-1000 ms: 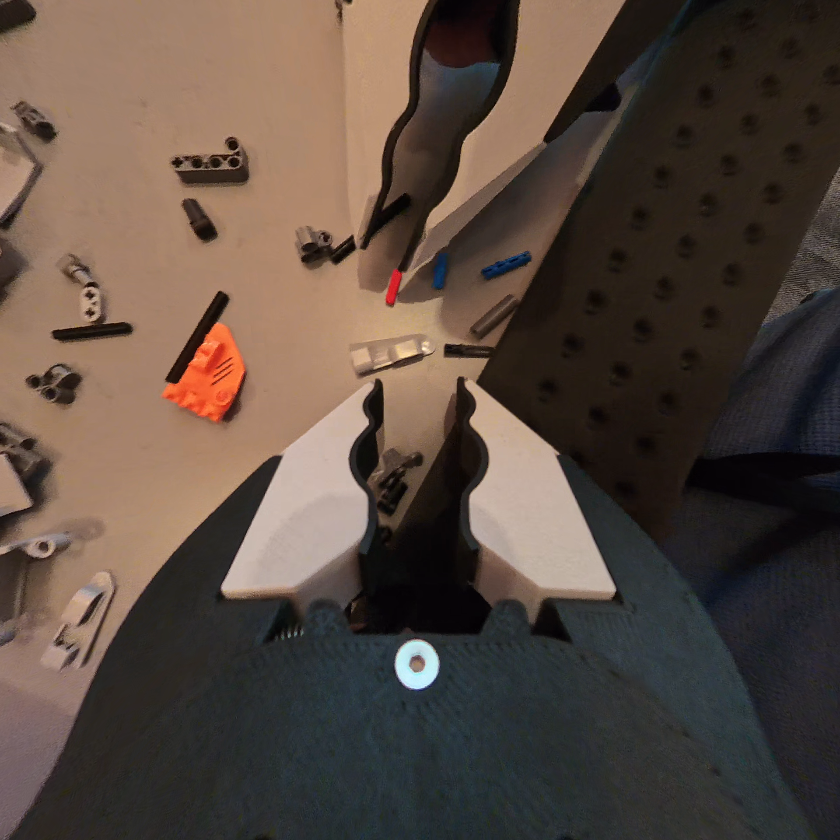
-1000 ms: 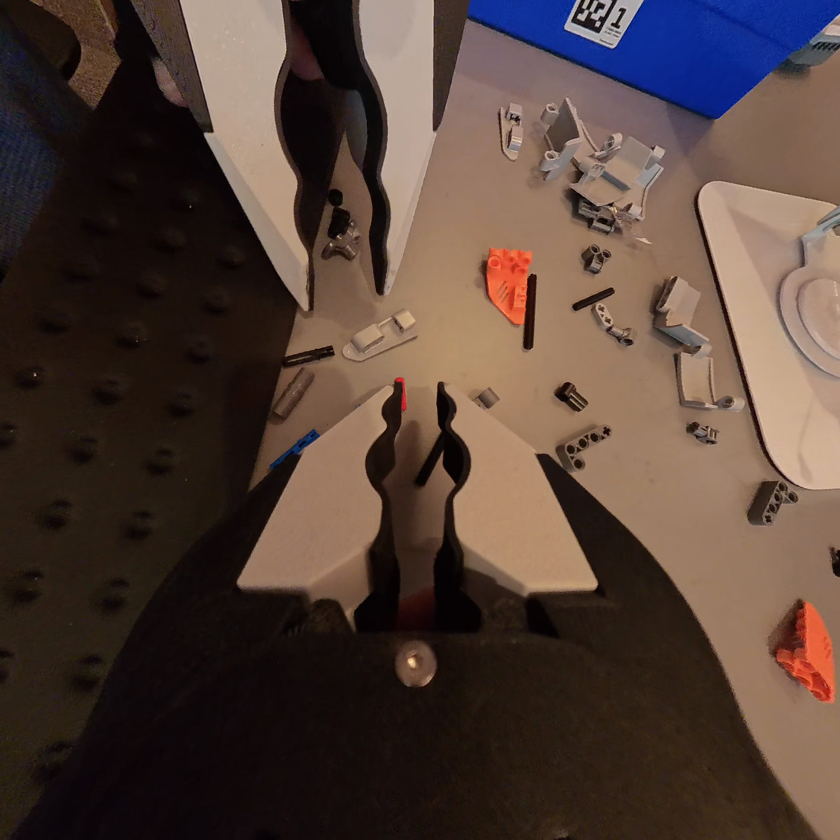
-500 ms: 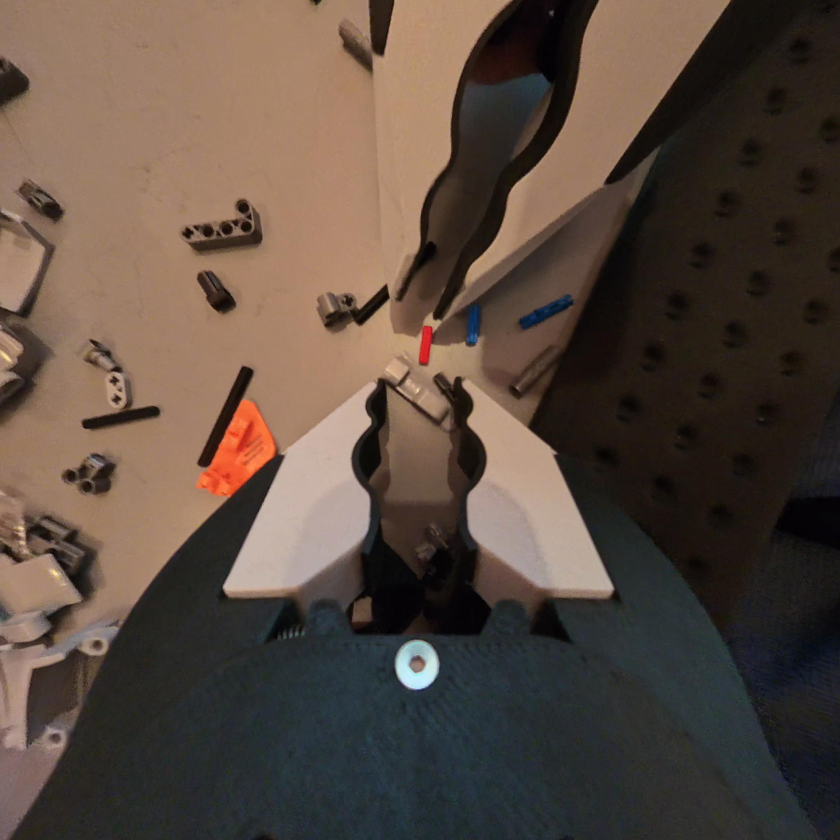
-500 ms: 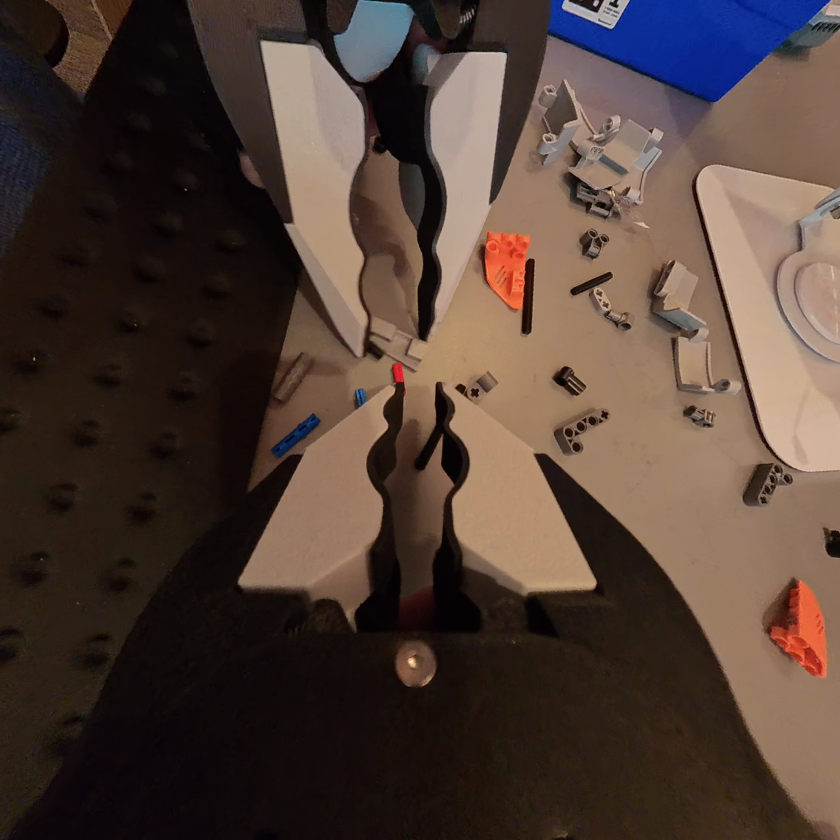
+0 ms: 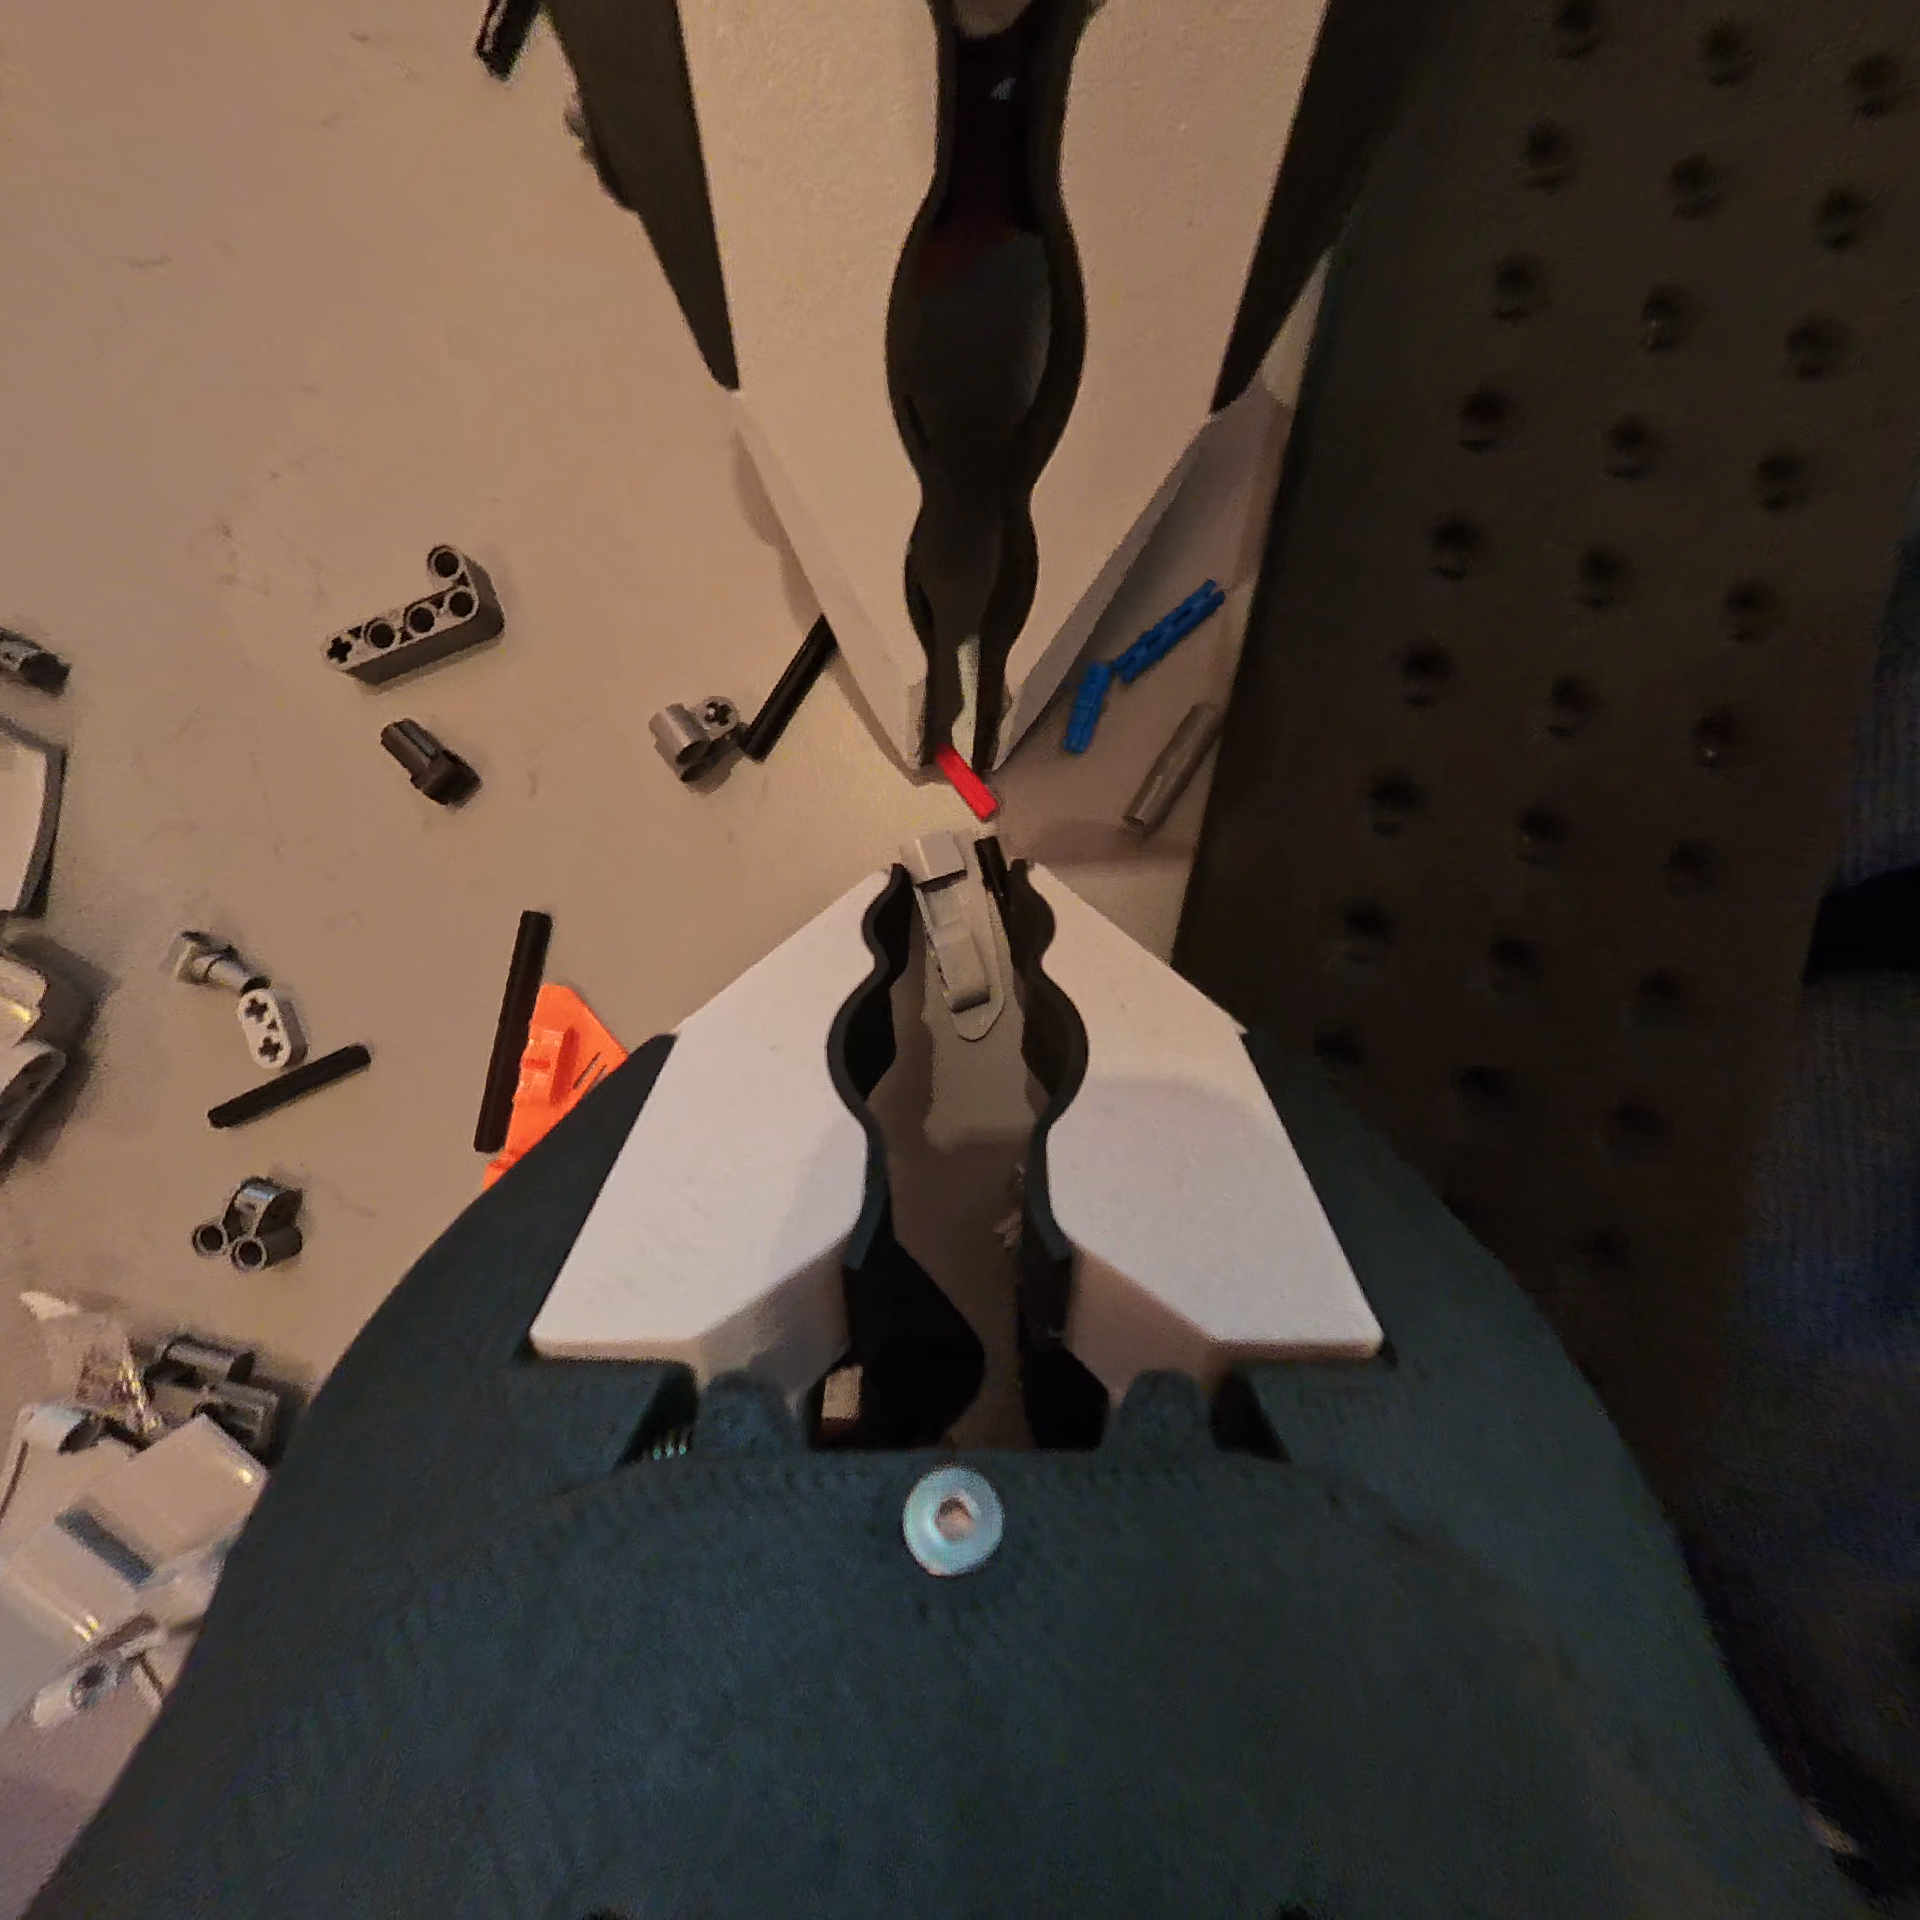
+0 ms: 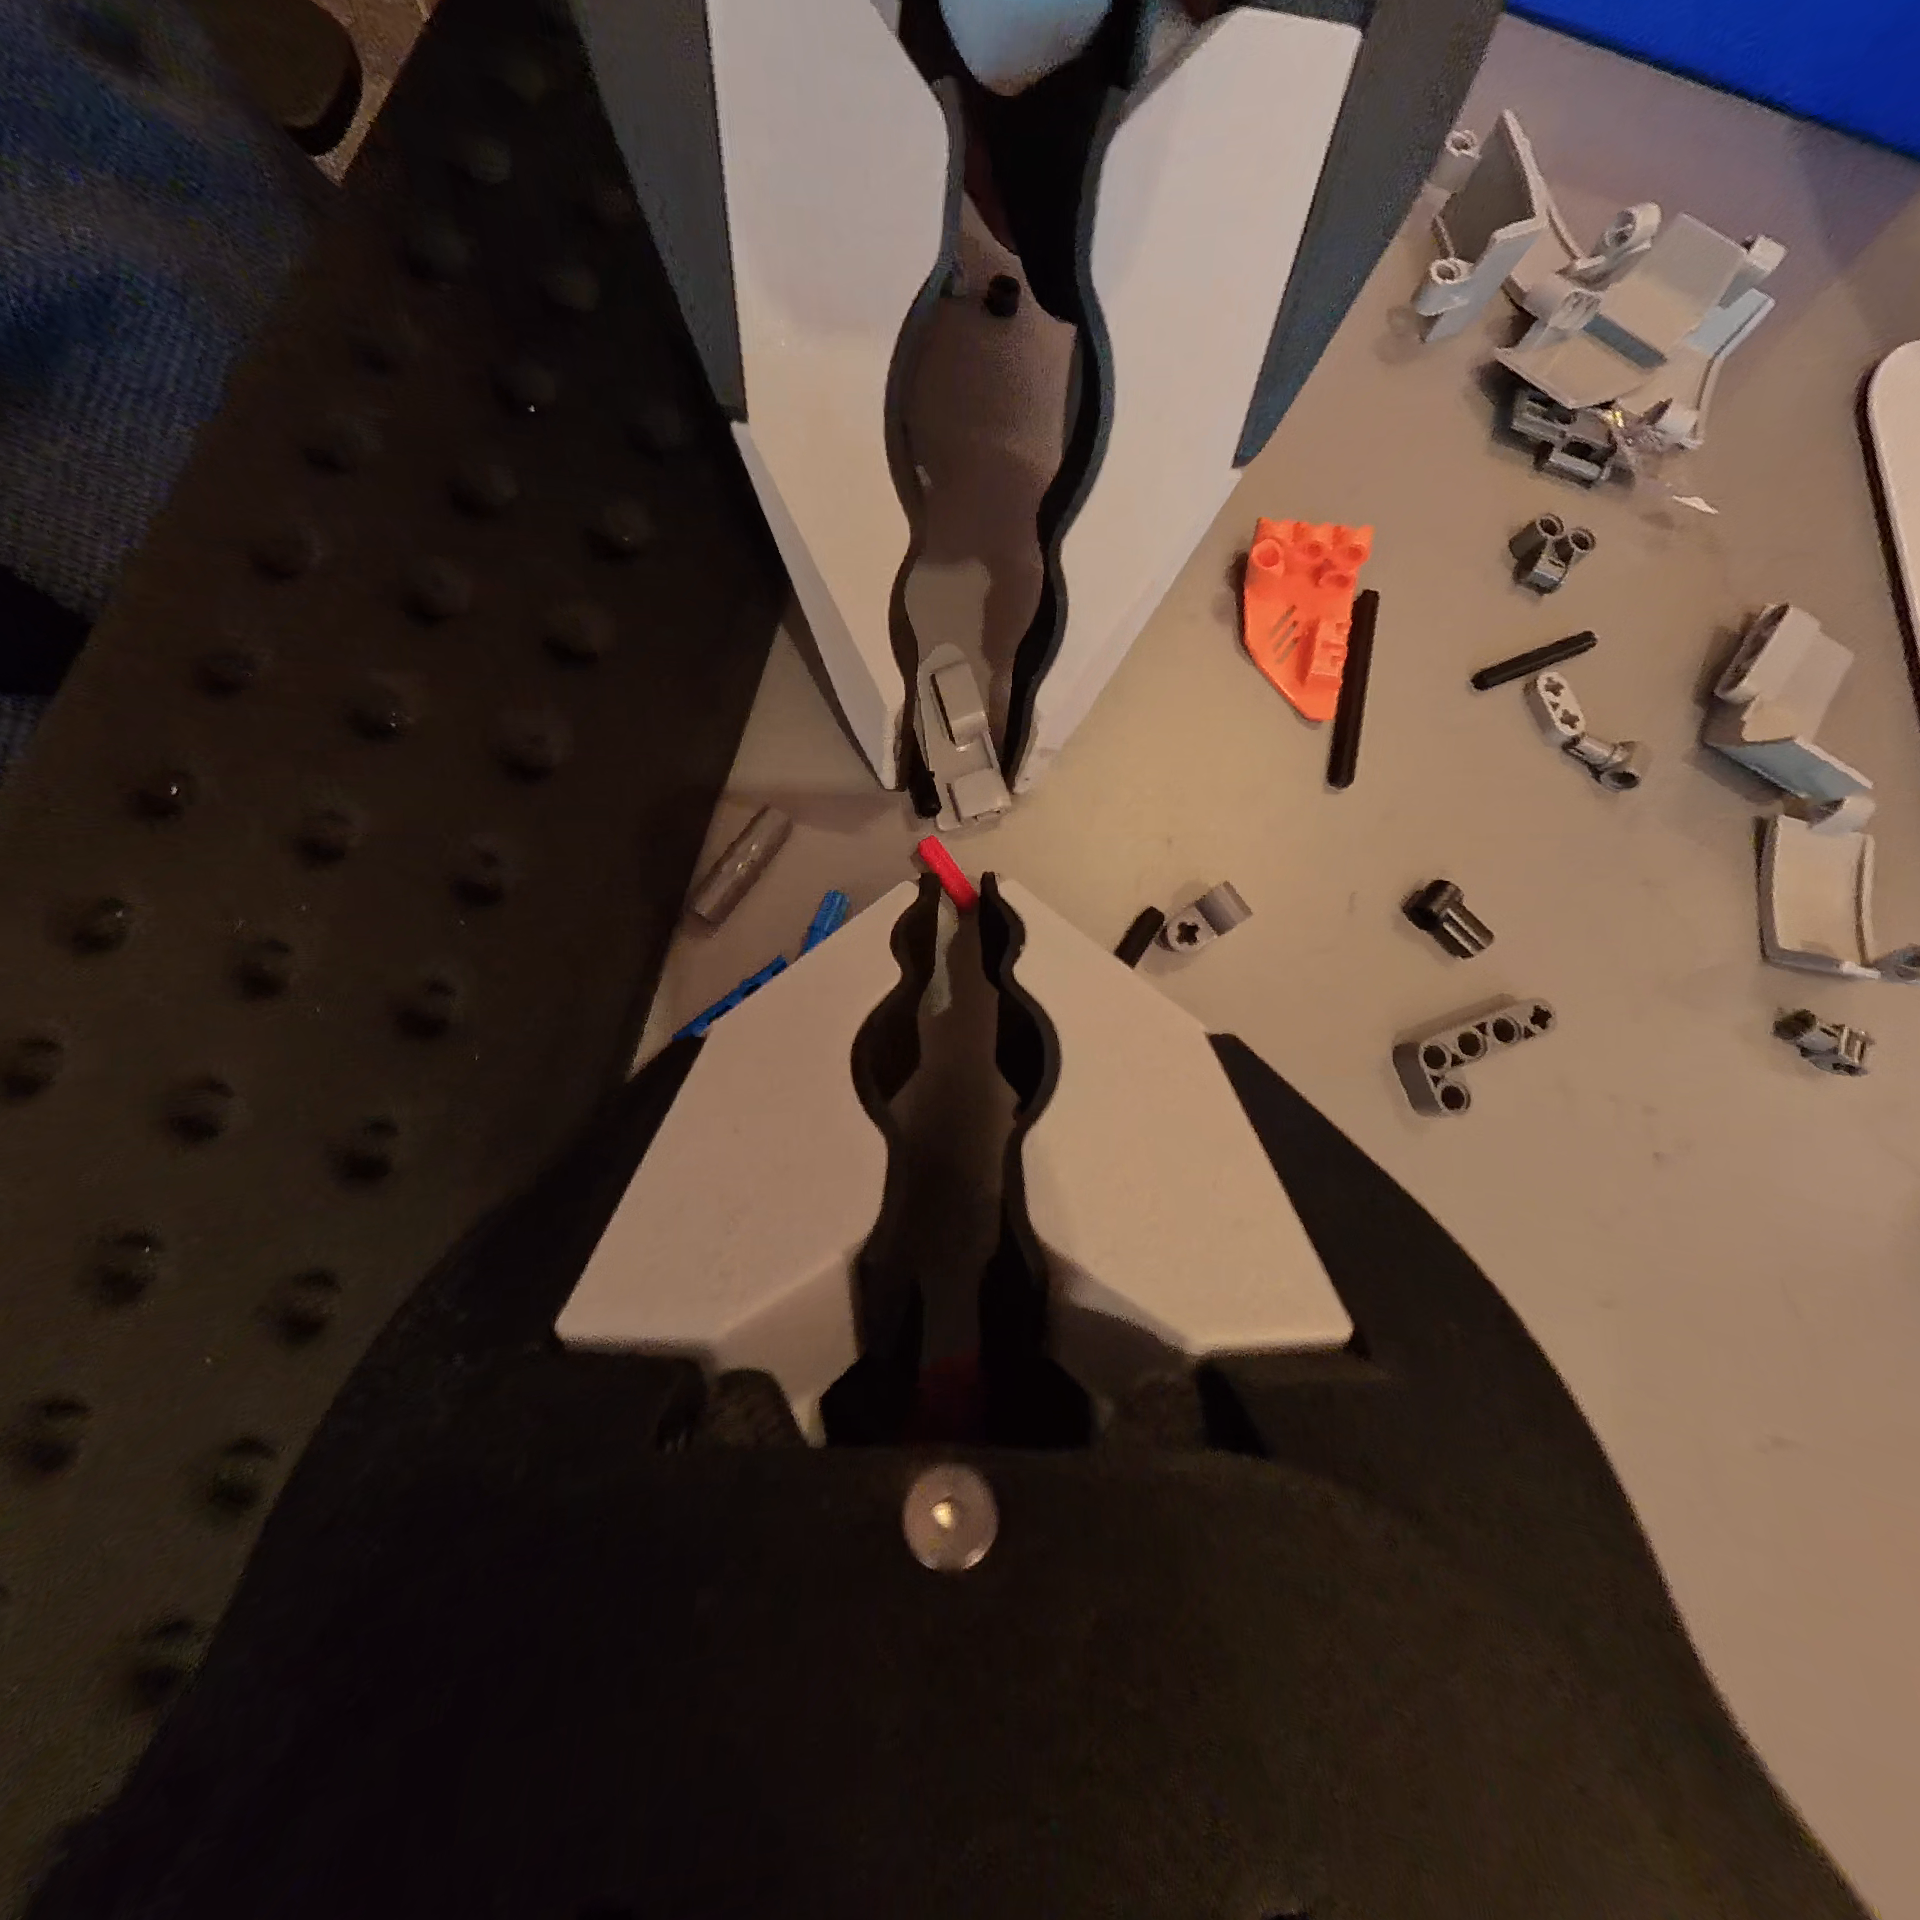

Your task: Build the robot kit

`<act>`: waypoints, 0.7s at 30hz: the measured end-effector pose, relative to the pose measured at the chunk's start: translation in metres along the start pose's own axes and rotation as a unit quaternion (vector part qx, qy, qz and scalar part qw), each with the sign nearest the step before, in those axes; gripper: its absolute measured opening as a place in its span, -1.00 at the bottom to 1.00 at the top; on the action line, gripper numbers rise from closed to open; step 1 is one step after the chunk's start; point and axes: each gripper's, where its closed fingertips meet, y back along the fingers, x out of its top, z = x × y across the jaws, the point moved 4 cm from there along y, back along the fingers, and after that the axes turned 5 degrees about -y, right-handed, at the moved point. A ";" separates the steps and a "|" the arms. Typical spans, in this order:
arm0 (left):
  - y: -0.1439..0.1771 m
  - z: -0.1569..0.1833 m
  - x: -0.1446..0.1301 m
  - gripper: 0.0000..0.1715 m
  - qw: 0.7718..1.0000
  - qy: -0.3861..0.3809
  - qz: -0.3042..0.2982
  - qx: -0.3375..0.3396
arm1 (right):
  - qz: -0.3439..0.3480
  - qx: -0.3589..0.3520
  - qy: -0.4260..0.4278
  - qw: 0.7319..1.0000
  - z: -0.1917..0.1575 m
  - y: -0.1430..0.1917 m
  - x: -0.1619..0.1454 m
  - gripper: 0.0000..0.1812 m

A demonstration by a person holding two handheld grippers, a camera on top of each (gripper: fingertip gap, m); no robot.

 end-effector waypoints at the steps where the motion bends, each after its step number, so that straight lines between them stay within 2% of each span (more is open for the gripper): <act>1: 0.000 0.001 -0.001 -0.79 1.000 -0.008 0.003 -0.011 | 0.001 0.005 0.002 1.000 -0.001 -0.001 0.001 -0.95; 5: 0.004 0.000 -0.006 -0.78 0.999 -0.028 0.007 -0.041 | 0.003 0.018 0.006 1.000 -0.002 -0.002 0.002 -0.98; 11: 0.014 -0.001 -0.016 -0.70 0.998 -0.032 0.003 -0.048 | -0.004 0.020 0.008 1.000 -0.004 -0.002 0.002 -0.99; 15: 0.019 -0.005 -0.013 -0.74 0.998 -0.025 0.025 -0.042 | -0.001 0.012 0.001 1.000 0.000 -0.003 0.002 -0.99; 21: 0.013 -0.007 -0.009 -0.80 0.998 -0.025 0.021 -0.046 | 0.001 0.000 -0.001 1.000 0.003 -0.003 0.002 -0.99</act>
